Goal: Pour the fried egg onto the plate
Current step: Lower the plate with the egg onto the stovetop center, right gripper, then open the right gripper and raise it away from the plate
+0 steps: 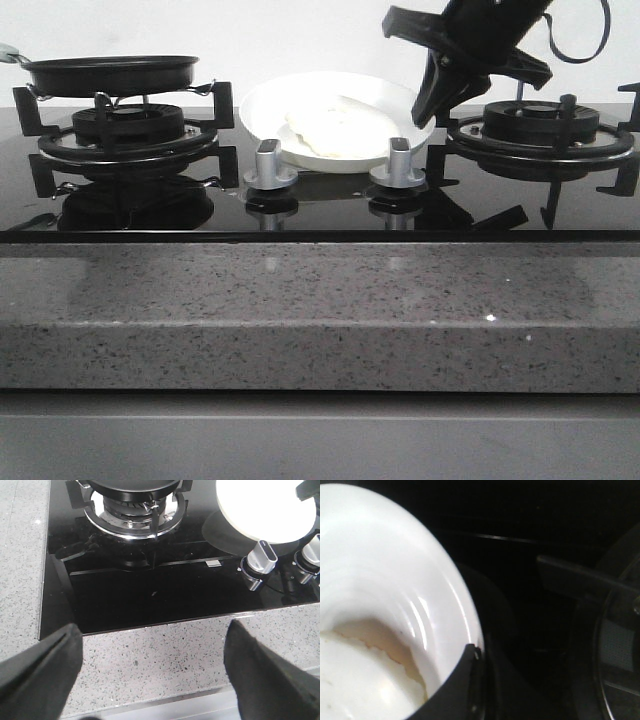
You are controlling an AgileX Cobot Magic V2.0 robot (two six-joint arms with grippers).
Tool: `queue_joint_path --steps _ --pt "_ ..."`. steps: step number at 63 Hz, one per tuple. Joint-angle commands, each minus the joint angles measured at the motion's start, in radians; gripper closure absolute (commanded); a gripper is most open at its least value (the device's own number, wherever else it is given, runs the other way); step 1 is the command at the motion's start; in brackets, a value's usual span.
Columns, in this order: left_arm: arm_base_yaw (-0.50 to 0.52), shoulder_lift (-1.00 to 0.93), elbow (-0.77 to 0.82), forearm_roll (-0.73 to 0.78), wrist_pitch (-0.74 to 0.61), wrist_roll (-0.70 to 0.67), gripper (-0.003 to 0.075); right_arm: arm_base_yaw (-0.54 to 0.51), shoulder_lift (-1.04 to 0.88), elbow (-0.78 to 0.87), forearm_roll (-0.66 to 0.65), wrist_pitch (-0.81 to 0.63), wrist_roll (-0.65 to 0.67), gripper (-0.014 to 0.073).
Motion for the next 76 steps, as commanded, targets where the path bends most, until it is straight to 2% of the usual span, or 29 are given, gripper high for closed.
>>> queue_joint_path --steps 1,5,12,20,39,59,76 --pt "-0.010 0.003 -0.025 -0.015 -0.071 -0.006 0.0154 -0.007 -0.052 -0.036 0.028 -0.055 -0.007 0.0660" --pt "-0.010 0.003 -0.025 -0.015 -0.071 -0.006 0.0154 -0.007 -0.051 -0.036 0.028 -0.052 -0.007 0.0586" --pt "-0.010 0.003 -0.025 -0.015 -0.071 -0.006 0.0154 -0.007 -0.051 -0.036 0.028 -0.058 -0.007 0.0398" --pt "-0.010 0.003 -0.025 -0.015 -0.071 -0.006 0.0154 -0.007 -0.055 -0.046 0.028 -0.051 -0.007 0.0270" --pt "-0.010 0.003 -0.025 -0.015 -0.069 -0.006 0.0154 -0.001 -0.211 -0.023 -0.052 0.020 -0.008 0.0261" --pt "-0.010 0.004 -0.025 -0.015 -0.069 -0.006 0.0154 0.005 -0.603 0.304 -0.165 -0.005 -0.011 0.0261" --pt "-0.010 0.004 -0.025 -0.015 -0.073 -0.006 0.0154 0.005 -0.966 0.603 -0.174 -0.005 -0.011 0.0261"
